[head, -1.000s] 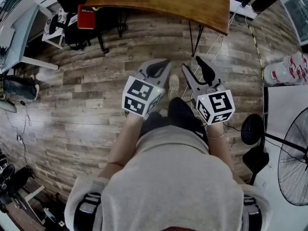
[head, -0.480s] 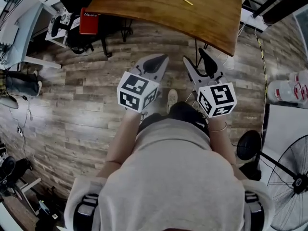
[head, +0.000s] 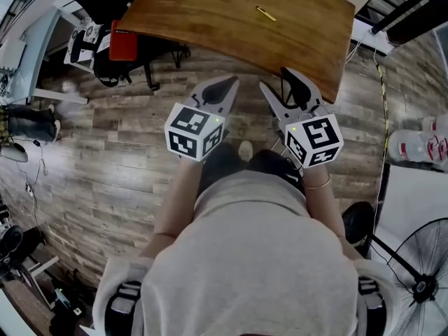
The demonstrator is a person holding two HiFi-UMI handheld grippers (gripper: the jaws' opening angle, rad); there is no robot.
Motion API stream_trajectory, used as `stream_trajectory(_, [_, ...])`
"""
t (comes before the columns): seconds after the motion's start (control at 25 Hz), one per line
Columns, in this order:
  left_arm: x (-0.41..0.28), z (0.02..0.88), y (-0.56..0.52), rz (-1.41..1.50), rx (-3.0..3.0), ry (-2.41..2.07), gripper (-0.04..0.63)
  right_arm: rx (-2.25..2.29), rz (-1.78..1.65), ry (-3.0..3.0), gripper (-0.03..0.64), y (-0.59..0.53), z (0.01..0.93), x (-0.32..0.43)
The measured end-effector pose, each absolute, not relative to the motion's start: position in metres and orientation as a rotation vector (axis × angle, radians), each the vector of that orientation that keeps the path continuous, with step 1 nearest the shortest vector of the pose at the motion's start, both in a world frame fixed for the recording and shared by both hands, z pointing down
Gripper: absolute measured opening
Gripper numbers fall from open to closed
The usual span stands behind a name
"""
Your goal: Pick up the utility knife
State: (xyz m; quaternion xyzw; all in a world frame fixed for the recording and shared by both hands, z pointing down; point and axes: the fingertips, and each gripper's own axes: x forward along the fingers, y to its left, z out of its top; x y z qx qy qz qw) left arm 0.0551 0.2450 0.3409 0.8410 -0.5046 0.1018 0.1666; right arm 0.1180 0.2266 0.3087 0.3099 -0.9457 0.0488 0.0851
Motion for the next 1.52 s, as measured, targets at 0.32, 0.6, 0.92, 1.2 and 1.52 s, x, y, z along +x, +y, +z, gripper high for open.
stream_trajectory(0.32, [0.049,0.351,0.220,0.307,2.341,-1.446,0.014,0.884,0.221,-2.810,0.224,0.202,0.324,0.118])
stream_trajectory(0.6, [0.050,0.355,0.184,0.311,2.371,-1.394,0.014,0.950,0.245,-2.785,0.224,0.172,0.333,0.121])
stream_trajectory(0.92, [0.041,0.353,0.110,0.312,2.446,-1.285,0.014,1.020,0.235,-2.746,0.222,0.100,0.333,0.101])
stream_trajectory(1.2, [0.019,0.349,0.043,0.331,2.507,-1.187,0.014,1.113,0.231,-2.707,0.222,0.038,0.328,0.077])
stream_trajectory(1.52, [-0.010,0.348,-0.014,0.318,2.544,-1.116,0.014,1.145,0.245,-2.657,0.218,-0.014,0.336,0.045])
